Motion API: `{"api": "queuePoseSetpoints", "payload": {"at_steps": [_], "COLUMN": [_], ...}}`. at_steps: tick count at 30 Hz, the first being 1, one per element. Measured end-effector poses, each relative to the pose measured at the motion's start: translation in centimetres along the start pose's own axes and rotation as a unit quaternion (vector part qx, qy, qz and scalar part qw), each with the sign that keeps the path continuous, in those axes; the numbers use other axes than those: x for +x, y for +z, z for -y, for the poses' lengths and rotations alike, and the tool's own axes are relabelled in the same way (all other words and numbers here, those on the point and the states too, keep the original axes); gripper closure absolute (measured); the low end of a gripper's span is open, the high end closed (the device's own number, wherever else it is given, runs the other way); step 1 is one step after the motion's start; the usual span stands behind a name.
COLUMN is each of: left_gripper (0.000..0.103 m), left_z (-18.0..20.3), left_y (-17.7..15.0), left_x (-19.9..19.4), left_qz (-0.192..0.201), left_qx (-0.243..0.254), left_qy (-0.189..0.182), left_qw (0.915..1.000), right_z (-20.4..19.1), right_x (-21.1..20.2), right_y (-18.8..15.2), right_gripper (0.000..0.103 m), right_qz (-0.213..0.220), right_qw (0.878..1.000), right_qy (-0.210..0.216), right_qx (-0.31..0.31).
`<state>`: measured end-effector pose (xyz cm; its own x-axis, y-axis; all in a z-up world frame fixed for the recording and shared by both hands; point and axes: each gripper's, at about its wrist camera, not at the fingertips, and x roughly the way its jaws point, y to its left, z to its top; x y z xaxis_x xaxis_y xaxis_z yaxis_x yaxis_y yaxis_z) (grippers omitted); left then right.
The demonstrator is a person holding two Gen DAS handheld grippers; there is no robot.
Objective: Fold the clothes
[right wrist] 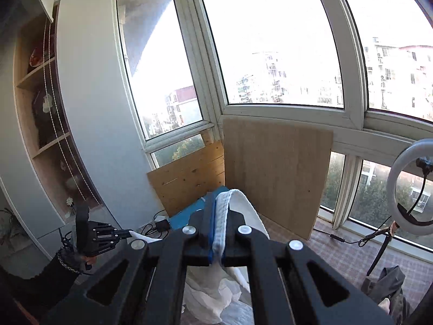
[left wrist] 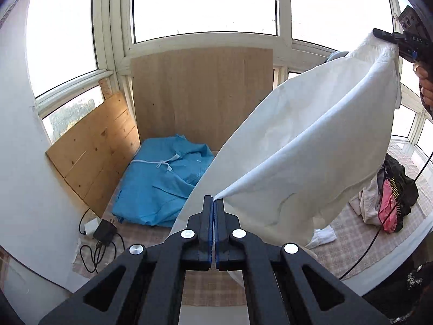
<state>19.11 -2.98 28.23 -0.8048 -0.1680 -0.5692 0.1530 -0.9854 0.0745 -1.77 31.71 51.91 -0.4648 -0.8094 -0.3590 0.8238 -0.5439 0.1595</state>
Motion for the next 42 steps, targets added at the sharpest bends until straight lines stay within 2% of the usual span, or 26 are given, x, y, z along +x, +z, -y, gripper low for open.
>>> {"api": "queuePoseSetpoints", "payload": {"at_steps": [2,4,5,6,9,11,13,14,16,17,18,19,20,22,24,26,27,28,29,30,32,34,37,40,41,42], "left_gripper": [0.103,0.103,0.102,0.098,0.095,0.095,0.095,0.098,0.097,0.095,0.087,0.083,0.073,0.069,0.067,0.064,0.067,0.074,0.099,0.103,0.103,0.103,0.103,0.102,0.099,0.09], "left_z": [-0.8,-1.8,-1.9,-1.8,-2.1,-2.6,-2.8,-2.1,0.4,2.3,4.7,7.2,9.6,13.5,16.0,17.3,17.6,17.8,17.9,17.8,17.3,16.0,12.0,7.3,6.0,4.9], "left_y": [1.5,2.3,2.2,1.7,-1.4,-4.0,-6.4,-7.4,-9.4,-10.2,-10.8,-11.3,-11.8,-12.3,-12.3,-12.1,-12.2,-12.3,-12.3,-12.2,-11.1,-9.2,-5.6,-2.6,-2.2,-2.1], "left_x": [-0.7,-0.7,0.1,1.6,6.9,8.4,7.6,6.6,4.2,3.4,3.0,3.1,3.5,4.9,6.5,8.0,8.7,9.5,10.1,10.2,8.1,4.1,-3.3,-8.7,-9.1,-8.7], "left_qz": [0.025,0.035,0.032,0.02,-0.051,-0.079,-0.081,-0.076,-0.056,-0.05,-0.051,-0.057,-0.067,-0.086,-0.104,-0.108,-0.108,-0.11,-0.116,-0.119,-0.102,-0.072,-0.022,0.015,0.012,-0.001], "left_qx": [0.001,0.002,0.013,0.026,0.041,0.028,-0.01,-0.03,-0.067,-0.074,-0.071,-0.066,-0.061,-0.053,-0.057,-0.066,-0.073,-0.083,-0.093,-0.103,-0.098,-0.07,-0.042,-0.022,-0.016,-0.01], "left_qy": [0.005,-0.007,0.004,0.027,0.09,0.104,0.105,0.087,0.024,-0.014,-0.058,-0.102,-0.143,-0.193,-0.202,-0.19,-0.188,-0.193,-0.206,-0.224,-0.247,-0.258,-0.255,-0.214,-0.196,-0.179], "left_qw": [0.9997,0.9994,0.9994,0.9991,0.9938,0.9911,0.9911,0.9929,0.9959,0.9959,0.9945,0.991,0.9856,0.9759,0.9722,0.9736,0.9734,0.9715,0.9672,0.9618,0.9586,0.961,0.9659,0.9764,0.9804,0.9839], "right_z": [-2.3,-2.8,-2.4,-1.8,0.0,0.5,0.3,0.2,-0.4,-0.7,-1.0,-1.2,-1.4,-2.0,-2.5,-3.1,-3.2,-3.3,-3.3,-3.2,-2.3,-0.7,2.8,5.9,6.7,7.3], "right_x": [-0.8,-0.6,0.2,1.5,5.6,7.9,9.3,9.9,10.9,11.3,11.7,11.9,12.1,12.1,12.0,11.4,11.1,10.7,10.3,9.8,8.8,7.6,6.0,5.5,5.5,5.6], "right_y": [2.3,3.4,3.3,2.9,0.9,-0.1,-0.1,-0.1,0.2,0.4,0.6,0.7,0.7,0.8,0.8,0.7,0.7,0.7,0.7,0.6,0.7,0.9,0.8,-1.1,-2.2,-3.5], "right_gripper": [0.1,0.1,0.1,0.1,0.1,0.1,0.1,0.1,0.1,0.1,0.1,0.1,0.1,0.1,0.1,0.1,0.1,0.1,0.1,0.1,0.1,0.1,0.1,0.1,0.1,0.1], "right_qz": [0.016,0.023,0.013,-0.005,-0.061,-0.083,-0.095,-0.1,-0.106,-0.107,-0.108,-0.11,-0.112,-0.115,-0.118,-0.119,-0.118,-0.117,-0.114,-0.111,-0.103,-0.091,-0.074,-0.081,-0.086,-0.091], "right_qw": [0.999,0.998,0.998,0.999,0.995,0.993,0.992,0.991,0.991,0.991,0.991,0.991,0.991,0.991,0.991,0.991,0.991,0.991,0.991,0.99,0.989,0.988,0.986,0.984,0.984,0.983], "right_qy": [-0.02,-0.043,-0.051,-0.053,-0.067,-0.071,-0.074,-0.074,-0.076,-0.075,-0.074,-0.071,-0.068,-0.068,-0.067,-0.067,-0.068,-0.071,-0.075,-0.082,-0.102,-0.126,-0.151,-0.151,-0.148,-0.143], "right_qx": [-0.028,-0.033,-0.023,-0.007,0.033,0.044,0.043,0.04,0.032,0.028,0.025,0.024,0.023,0.018,0.013,0.005,0.001,-0.002,-0.006,-0.01,-0.016,-0.014,0.015,0.05,0.06,0.068]}}
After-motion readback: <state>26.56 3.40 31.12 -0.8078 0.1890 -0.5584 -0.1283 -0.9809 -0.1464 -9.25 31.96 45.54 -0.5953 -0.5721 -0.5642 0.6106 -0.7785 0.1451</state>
